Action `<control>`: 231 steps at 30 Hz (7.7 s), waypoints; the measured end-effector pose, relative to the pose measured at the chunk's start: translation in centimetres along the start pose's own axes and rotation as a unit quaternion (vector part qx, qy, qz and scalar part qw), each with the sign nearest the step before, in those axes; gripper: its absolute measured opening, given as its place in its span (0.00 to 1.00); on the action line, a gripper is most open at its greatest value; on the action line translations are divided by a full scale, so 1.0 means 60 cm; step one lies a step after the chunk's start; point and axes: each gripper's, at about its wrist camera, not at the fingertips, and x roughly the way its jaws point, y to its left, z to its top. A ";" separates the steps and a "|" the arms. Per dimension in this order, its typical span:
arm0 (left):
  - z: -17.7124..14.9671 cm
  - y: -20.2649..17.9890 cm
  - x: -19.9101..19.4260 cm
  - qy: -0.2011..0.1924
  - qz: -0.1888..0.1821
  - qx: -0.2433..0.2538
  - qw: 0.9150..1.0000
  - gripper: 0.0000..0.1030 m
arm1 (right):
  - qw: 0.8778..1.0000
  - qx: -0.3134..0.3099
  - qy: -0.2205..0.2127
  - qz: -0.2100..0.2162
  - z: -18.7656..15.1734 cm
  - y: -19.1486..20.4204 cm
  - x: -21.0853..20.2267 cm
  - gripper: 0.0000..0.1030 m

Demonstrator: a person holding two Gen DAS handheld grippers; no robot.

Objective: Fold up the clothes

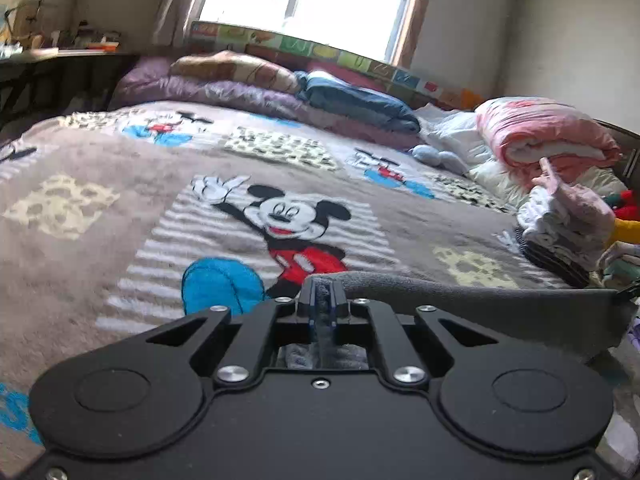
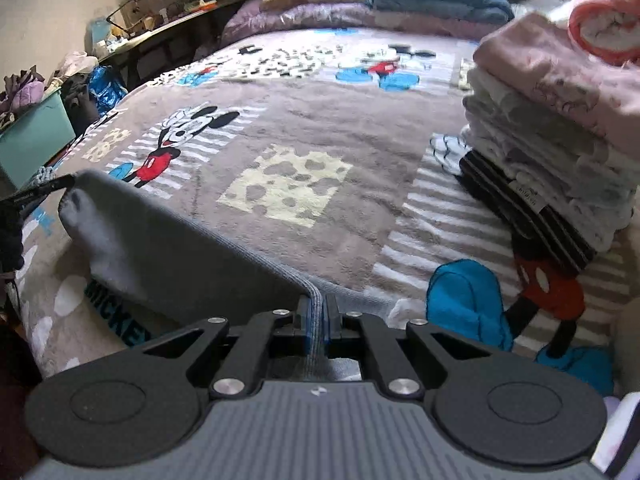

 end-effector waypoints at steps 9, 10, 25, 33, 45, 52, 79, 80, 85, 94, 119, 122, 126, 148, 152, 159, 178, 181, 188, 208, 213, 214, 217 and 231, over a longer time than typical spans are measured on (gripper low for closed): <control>-0.012 0.008 0.037 0.024 0.016 -0.007 1.000 0.04 | 0.999 0.006 0.048 -0.005 0.025 -0.018 0.060 0.07; -0.013 0.008 0.038 0.026 0.017 -0.006 0.999 0.04 | 0.999 0.009 0.054 -0.004 0.025 -0.021 0.066 0.07; -0.008 -0.013 0.004 -0.019 0.034 0.031 0.999 0.24 | 0.991 0.078 -0.025 -0.102 -0.011 -0.047 0.027 0.31; -0.038 -0.080 0.008 0.004 -0.033 0.085 0.996 0.25 | 0.992 0.067 -0.081 -0.069 -0.082 0.025 0.047 0.30; -0.071 -0.092 0.081 0.075 0.049 0.137 0.987 0.47 | 0.980 0.115 -0.131 -0.095 -0.137 0.010 0.082 0.50; -0.051 -0.083 0.036 0.018 0.034 0.087 0.995 0.47 | 0.962 0.179 -0.161 -0.128 -0.161 -0.001 0.053 0.50; -0.072 -0.212 -0.021 -0.011 -0.037 0.053 0.998 0.34 | 0.801 0.516 -0.303 -0.011 -0.275 0.019 0.079 0.62; -0.081 -0.227 -0.009 0.002 -0.035 0.068 0.997 0.33 | 0.803 0.512 -0.305 -0.017 -0.275 0.020 0.081 0.52; -0.127 -0.302 0.052 0.063 -0.023 0.142 0.988 0.25 | 0.800 0.514 -0.310 -0.021 -0.289 0.009 0.087 0.24; -0.150 -0.342 0.083 0.081 -0.011 0.206 0.975 0.24 | 0.831 0.442 -0.336 -0.017 -0.242 0.031 0.047 0.19; -0.147 -0.395 0.090 0.072 -0.038 0.250 0.965 0.30 | 0.892 0.232 -0.389 0.004 -0.074 0.171 -0.026 0.16; -0.151 -0.386 0.096 0.080 -0.055 0.248 0.964 0.30 | 0.879 0.277 -0.389 0.010 -0.089 0.141 -0.016 0.16; -0.111 -0.325 0.068 0.076 -0.102 0.149 0.981 0.49 | 0.881 0.272 -0.387 0.020 -0.082 0.137 -0.018 0.16; -0.070 0.053 -0.011 0.017 -0.286 -0.414 0.864 0.55 | 0.945 0.050 -0.291 0.138 0.037 0.458 0.127 0.15; -0.071 0.075 -0.005 0.026 -0.293 -0.431 0.853 0.58 | 0.955 0.015 -0.267 0.131 0.035 0.515 0.162 0.15; -0.068 0.083 0.008 0.055 -0.272 -0.430 0.859 0.58 | 0.973 -0.097 -0.196 0.075 0.003 0.576 0.234 0.27; -0.040 0.017 0.005 0.095 -0.131 -0.257 0.953 0.58 | 0.956 -0.156 -0.225 -0.107 -0.153 0.432 0.105 0.59; -0.041 0.017 0.017 0.102 -0.128 -0.277 0.947 0.57 | 0.956 -0.166 -0.218 -0.109 -0.149 0.430 0.126 0.61; -0.039 0.013 0.011 0.112 -0.101 -0.282 0.948 0.36 | 0.960 -0.114 -0.222 -0.129 -0.135 0.405 0.152 0.50; 0.009 -0.072 -0.020 -0.008 -0.061 -0.066 0.996 0.08 | 0.956 -0.113 -0.228 -0.146 -0.141 0.400 0.162 0.47; 0.007 -0.035 -0.015 -0.006 -0.039 -0.082 0.996 0.08 | 0.964 -0.102 -0.200 -0.140 -0.130 0.387 0.169 0.48; 0.003 -0.029 -0.012 -0.001 -0.037 -0.087 0.996 0.08 | 0.966 -0.103 -0.193 -0.136 -0.128 0.387 0.170 0.48; -0.002 -0.028 -0.008 0.009 -0.040 -0.092 0.995 0.08 | 0.967 -0.107 -0.185 -0.137 -0.130 0.388 0.169 0.49; -0.022 -0.016 -0.005 0.045 0.010 -0.053 0.998 0.08 | 0.968 -0.081 -0.231 -0.059 -0.148 0.367 0.106 0.51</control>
